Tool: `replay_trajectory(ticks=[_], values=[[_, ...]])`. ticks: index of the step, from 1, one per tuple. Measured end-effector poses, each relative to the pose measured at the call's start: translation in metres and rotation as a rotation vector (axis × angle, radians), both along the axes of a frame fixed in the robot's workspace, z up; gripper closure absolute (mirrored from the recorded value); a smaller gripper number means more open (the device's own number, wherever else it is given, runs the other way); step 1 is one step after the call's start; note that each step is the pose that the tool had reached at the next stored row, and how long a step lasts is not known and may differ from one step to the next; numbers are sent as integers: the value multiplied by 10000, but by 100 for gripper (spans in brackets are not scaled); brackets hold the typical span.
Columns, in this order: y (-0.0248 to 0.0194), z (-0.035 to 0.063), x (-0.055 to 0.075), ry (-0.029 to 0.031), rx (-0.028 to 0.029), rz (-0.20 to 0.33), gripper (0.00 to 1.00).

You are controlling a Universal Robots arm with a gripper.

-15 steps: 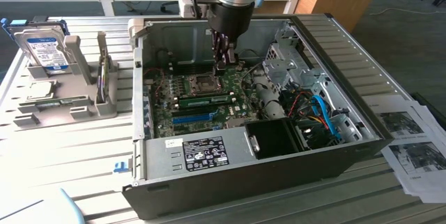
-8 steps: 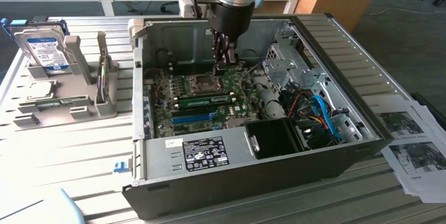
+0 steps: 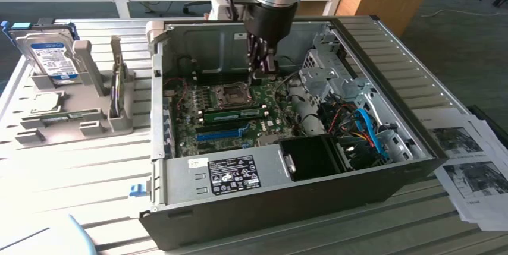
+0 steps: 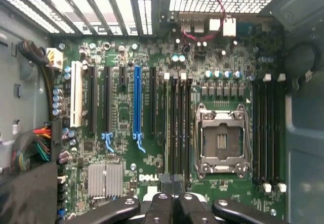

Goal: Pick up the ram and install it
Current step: 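Press down the ram until it locks into place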

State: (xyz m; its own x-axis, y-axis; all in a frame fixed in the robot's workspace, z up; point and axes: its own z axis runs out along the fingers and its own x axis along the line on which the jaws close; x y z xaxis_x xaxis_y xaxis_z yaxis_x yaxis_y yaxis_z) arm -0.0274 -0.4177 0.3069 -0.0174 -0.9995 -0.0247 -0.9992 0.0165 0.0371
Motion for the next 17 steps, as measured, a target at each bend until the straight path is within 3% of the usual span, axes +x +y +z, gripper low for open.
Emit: replay_trajectory(ticks=[10,17], values=[[0,0,186,0,0,1,91],[0,0,242,0,0,-1,91]])
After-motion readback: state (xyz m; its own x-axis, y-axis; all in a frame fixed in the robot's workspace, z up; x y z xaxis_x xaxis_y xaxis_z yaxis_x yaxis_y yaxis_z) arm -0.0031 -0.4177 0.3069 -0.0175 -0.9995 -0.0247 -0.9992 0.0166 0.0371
